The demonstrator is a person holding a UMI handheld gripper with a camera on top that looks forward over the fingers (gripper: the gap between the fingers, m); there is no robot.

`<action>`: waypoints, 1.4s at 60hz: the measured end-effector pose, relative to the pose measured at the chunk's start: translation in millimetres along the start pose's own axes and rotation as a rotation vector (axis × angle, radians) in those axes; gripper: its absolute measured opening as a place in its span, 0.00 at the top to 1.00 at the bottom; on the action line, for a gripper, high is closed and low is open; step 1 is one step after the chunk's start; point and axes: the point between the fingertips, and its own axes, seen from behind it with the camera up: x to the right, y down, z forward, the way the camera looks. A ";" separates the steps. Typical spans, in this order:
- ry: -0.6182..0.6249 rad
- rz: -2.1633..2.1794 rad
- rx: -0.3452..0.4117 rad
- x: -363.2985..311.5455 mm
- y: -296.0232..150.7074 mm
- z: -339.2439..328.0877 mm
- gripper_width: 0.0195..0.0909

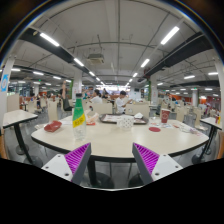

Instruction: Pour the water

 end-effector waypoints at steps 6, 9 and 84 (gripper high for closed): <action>-0.095 0.002 0.008 -63.9 -29.6 17.8 0.08; -0.120 0.001 0.020 -83.7 -34.4 21.3 0.08; -0.586 1.657 -0.045 -80.0 -187.2 339.4 0.64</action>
